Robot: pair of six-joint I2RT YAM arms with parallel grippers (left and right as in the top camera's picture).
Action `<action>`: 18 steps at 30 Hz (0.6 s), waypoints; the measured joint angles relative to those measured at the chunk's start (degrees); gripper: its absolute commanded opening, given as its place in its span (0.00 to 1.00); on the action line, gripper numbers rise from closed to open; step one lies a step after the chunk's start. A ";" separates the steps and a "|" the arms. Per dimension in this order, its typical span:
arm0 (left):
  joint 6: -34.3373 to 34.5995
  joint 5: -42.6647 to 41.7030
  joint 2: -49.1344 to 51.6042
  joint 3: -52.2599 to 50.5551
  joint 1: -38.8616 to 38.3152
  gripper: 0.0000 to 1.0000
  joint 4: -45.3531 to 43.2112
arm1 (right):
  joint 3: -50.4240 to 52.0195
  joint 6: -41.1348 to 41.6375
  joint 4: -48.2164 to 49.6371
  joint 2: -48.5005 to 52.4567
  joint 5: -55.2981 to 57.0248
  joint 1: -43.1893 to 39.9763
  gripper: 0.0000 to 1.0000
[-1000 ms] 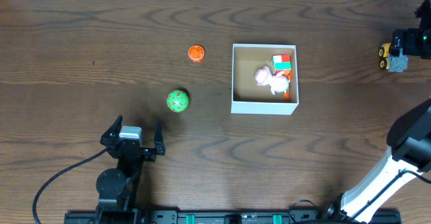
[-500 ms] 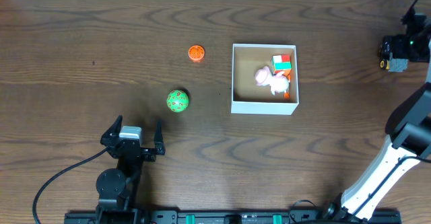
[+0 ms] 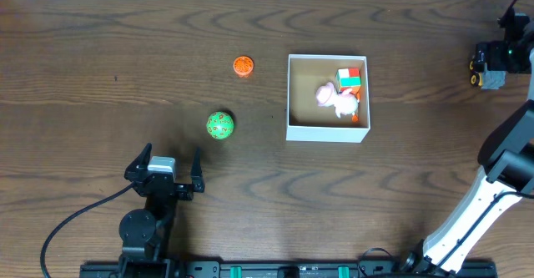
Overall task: Pack container
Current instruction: 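Move the right gripper over the yellow-grey toy truck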
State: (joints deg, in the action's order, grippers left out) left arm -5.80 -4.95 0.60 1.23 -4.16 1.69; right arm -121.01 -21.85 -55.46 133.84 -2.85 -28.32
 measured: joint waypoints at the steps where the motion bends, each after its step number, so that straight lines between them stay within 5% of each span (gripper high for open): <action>1: 0.00 0.00 0.00 0.00 0.00 0.98 0.00 | 0.00 -0.11 0.15 0.20 0.00 -0.26 0.99; 11: 0.00 0.02 0.00 0.00 0.00 0.98 0.00 | 0.02 -0.22 0.26 3.54 0.04 -1.68 0.99; 18: 0.00 0.02 0.00 0.00 0.00 0.98 0.00 | 0.02 -1.03 0.50 3.56 -0.02 -1.68 0.86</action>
State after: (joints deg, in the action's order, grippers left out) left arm -5.80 -4.93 0.60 1.23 -4.16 1.69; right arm -120.99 -22.87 -54.96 137.40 -2.87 -30.00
